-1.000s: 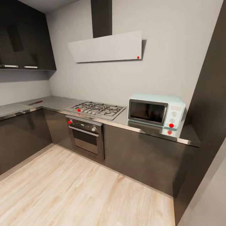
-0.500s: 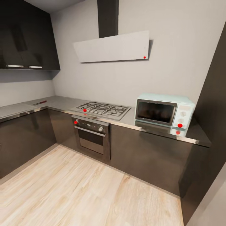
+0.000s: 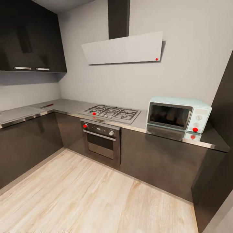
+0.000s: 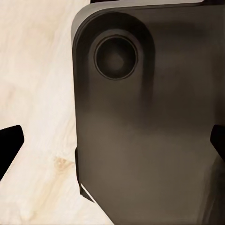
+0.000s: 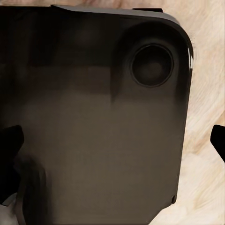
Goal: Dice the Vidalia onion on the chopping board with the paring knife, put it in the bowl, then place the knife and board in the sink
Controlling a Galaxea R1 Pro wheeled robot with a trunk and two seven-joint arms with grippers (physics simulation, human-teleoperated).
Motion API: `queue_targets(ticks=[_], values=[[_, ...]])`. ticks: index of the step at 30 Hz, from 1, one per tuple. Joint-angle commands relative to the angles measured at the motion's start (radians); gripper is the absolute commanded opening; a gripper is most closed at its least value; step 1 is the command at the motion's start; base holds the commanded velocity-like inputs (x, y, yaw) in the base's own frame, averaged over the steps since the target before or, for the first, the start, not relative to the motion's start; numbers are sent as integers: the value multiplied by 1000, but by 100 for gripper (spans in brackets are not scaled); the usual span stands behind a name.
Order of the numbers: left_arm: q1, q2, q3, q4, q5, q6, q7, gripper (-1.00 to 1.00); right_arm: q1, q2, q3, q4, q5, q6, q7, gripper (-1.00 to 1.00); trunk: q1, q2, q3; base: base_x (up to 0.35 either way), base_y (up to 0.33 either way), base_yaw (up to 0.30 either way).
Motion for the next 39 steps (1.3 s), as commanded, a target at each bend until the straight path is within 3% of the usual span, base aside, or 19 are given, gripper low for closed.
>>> queue_targets(ticks=[1,5,7,9,18,25,29,39], values=[[0,0,1,-2,0,2,-3,100,0,0,0,-6,1,-14,0,100,0,0,-1,0,41,160],[0,0,1,-1,1,-56,-1,100,0,-2,2,-28,1,-71,-1,100,0,0,-2,0,12,230],[0,1,1,0,2,-136,2,100,0,-5,2,-41,2,-126,-1,100,0,0,-3,0,3,253],[0,1,1,0,3,-171,3,100,0,-6,3,-58,2,-170,-1,100,0,0,-4,0,1,258],[0,-1,4,-24,6,-252,6,100,0,-15,3,-152,2,-235,0,100,0,0,-6,0,0,180],[0,0,4,-100,7,-274,8,100,0,-22,3,-243,2,-238,1,100,0,0,-6,0,0,18],[0,0,4,-210,7,-275,8,100,0,-39,2,-313,2,-238,6,100,0,0,-6,0,0,2],[0,1,4,-394,6,-278,9,100,0,-42,1,-460,2,-244,6,100,0,0,-6,0,0,0]])
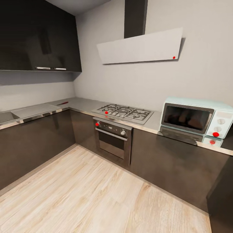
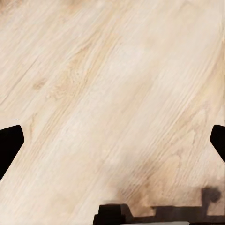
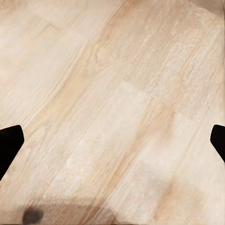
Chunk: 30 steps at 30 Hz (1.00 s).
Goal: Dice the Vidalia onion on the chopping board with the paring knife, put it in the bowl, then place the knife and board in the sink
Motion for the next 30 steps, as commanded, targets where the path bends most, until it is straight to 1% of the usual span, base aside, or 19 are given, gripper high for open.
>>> queue_targets(ticks=[1,5,8,14,17,20,23,30], values=[[0,0,1,-7,1,-2,-2,100,0,0,0,-8,0,-6,1,100,0,0,-1,0,0,0],[0,5,1,-21,1,-18,-2,100,0,0,0,-28,0,-42,1,100,0,0,-1,0,0,0],[0,11,0,-21,2,-54,-2,100,0,0,-2,-31,0,-69,-1,100,0,0,-1,0,0,0],[0,13,1,1,3,-101,-1,100,0,2,-3,-26,0,-82,-5,100,0,0,-2,0,0,61],[0,14,29,7,14,-110,-2,100,0,3,-3,-24,0,-84,-6,100,0,0,-4,0,0,191],[0,14,78,11,25,-114,-3,100,0,3,-3,-23,0,-84,-7,100,0,0,-7,0,0,220],[0,14,111,13,30,-116,-5,100,0,2,-4,-22,0,-85,-8,100,0,0,-9,0,0,239],[0,14,120,14,31,-117,-6,100,0,1,-4,-22,0,-85,-8,100,0,0,-15,0,5,250]])
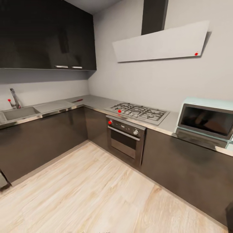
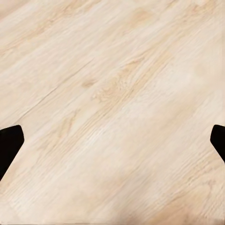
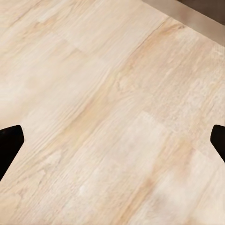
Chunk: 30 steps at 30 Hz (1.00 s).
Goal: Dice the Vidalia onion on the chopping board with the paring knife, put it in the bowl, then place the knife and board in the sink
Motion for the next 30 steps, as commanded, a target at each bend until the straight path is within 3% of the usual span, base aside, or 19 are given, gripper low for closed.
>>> queue_targets(ticks=[1,18,30], values=[[0,0,1,-1,4,-1,-2,100,0,0,0,0,0,-3,0,100,0,0,-2,0,54,251],[0,0,1,2,3,-1,-3,100,0,0,1,0,1,-3,0,100,0,0,-14,2,245,252],[0,0,1,15,1,-1,-3,100,0,0,1,1,1,-3,0,100,0,0,-23,110,178,252]])
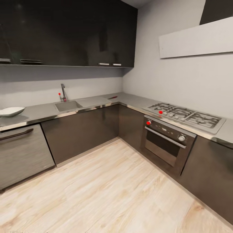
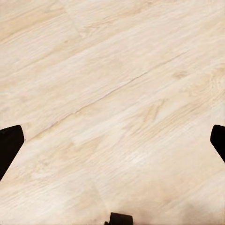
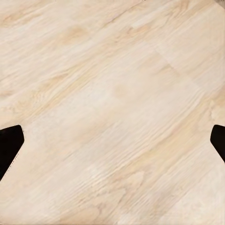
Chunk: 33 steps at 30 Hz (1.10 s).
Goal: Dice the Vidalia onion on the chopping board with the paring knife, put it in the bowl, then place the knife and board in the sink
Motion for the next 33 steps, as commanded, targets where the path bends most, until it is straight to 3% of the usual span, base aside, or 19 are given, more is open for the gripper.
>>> queue_targets(ticks=[1,14,33], values=[[0,0,1,-1,4,-1,-2,100,0,0,0,0,0,-3,-1,100,0,0,-1,148,27,252],[0,-1,1,-1,3,-1,-2,100,0,1,3,8,0,-3,0,100,0,0,-11,176,4,252],[0,0,1,0,5,-1,-2,100,0,3,5,21,0,-3,-1,100,0,0,-26,282,5,252]])
